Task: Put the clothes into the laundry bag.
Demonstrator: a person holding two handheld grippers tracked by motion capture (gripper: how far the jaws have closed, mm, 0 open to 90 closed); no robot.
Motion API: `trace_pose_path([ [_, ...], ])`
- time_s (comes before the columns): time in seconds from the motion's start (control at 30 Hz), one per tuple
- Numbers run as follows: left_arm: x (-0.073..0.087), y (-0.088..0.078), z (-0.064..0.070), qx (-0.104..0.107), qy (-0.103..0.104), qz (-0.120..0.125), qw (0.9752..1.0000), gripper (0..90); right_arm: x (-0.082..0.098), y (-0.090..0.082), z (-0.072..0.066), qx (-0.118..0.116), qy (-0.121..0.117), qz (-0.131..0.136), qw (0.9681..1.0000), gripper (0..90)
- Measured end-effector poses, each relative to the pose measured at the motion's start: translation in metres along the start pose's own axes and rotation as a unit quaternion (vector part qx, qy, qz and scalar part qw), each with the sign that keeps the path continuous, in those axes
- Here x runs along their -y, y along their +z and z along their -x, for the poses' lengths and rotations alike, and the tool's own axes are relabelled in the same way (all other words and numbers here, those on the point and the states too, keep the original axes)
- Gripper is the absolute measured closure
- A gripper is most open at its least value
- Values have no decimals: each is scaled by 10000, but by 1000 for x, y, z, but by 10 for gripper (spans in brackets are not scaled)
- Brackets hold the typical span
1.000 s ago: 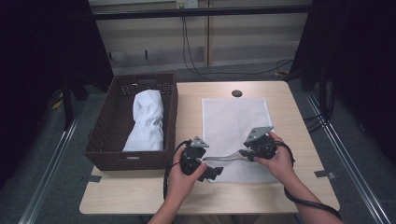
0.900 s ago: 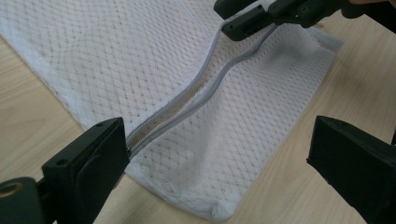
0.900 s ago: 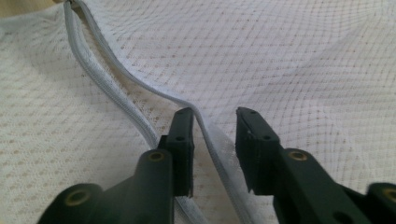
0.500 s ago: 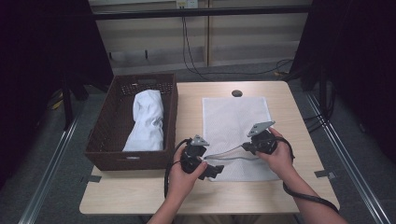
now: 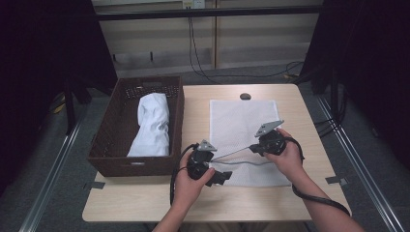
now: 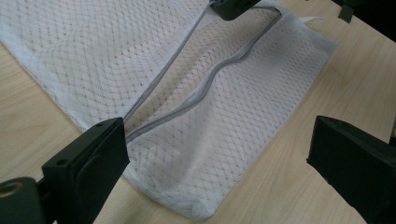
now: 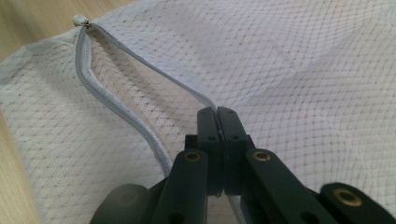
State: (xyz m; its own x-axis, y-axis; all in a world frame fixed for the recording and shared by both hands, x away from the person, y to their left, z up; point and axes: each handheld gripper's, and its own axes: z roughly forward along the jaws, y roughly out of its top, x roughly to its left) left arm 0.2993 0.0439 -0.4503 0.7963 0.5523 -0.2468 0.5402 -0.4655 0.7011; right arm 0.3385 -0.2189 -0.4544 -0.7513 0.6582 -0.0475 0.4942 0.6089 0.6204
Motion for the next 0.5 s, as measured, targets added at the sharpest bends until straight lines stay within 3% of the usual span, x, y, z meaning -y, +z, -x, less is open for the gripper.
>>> trace_pose_path([
  [0.5,0,3,1,41,14,-55,10000,46,-8,-7,2,-62,27,72,10000,900],
])
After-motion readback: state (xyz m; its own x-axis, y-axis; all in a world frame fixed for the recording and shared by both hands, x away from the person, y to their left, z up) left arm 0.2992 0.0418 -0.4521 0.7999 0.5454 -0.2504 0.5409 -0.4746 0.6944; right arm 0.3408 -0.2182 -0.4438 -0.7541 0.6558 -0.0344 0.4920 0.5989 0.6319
